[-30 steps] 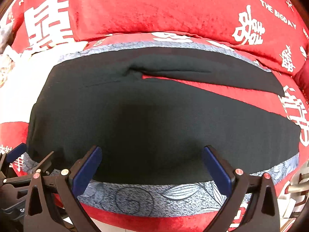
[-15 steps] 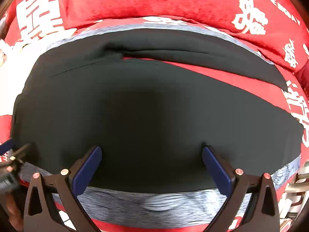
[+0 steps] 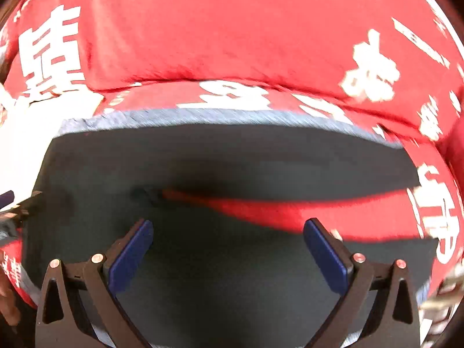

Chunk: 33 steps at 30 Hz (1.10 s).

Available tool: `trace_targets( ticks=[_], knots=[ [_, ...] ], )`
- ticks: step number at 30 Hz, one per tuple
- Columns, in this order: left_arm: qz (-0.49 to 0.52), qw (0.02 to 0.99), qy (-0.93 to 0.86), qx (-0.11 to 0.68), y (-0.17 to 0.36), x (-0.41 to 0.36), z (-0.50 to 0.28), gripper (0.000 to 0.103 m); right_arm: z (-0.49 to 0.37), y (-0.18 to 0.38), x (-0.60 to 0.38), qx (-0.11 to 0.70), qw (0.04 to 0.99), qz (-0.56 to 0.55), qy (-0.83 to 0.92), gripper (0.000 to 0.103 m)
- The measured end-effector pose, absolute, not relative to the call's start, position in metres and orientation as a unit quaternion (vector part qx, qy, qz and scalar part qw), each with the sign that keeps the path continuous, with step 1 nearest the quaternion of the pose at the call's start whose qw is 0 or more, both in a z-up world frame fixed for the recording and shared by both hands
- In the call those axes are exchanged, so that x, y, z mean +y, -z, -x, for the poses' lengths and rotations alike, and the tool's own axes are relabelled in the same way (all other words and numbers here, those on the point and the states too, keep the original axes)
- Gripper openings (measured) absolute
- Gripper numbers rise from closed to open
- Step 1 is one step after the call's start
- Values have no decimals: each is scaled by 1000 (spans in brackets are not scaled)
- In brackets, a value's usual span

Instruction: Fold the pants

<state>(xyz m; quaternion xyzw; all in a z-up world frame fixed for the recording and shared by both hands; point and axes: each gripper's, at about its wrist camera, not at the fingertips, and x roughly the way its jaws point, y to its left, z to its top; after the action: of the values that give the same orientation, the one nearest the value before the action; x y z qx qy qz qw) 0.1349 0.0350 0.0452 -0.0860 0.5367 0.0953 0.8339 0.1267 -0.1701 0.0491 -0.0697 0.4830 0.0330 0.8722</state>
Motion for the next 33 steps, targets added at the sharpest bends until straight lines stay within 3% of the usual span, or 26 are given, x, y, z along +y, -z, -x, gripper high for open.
trace_targets(
  ticks=[7, 13, 20, 24, 33],
  knots=[
    [103, 805, -98, 575, -5, 41, -162, 103, -179, -13, -152, 524, 846, 69, -67, 103],
    [88, 825, -98, 550, -21, 61, -157, 103, -187, -16, -191, 532, 844, 27, -59, 103],
    [66, 834, -78, 541, -1, 43, -161, 103, -200, -57, -153, 467, 854, 107, -204, 103],
    [60, 862, -77, 498, 0, 41, -147, 103, -224, -42, -127, 475, 816, 187, -271, 103],
    [71, 875, -82, 471, -4, 44, -142, 103, -283, -6, -91, 522, 726, 223, -389, 103]
  ],
)
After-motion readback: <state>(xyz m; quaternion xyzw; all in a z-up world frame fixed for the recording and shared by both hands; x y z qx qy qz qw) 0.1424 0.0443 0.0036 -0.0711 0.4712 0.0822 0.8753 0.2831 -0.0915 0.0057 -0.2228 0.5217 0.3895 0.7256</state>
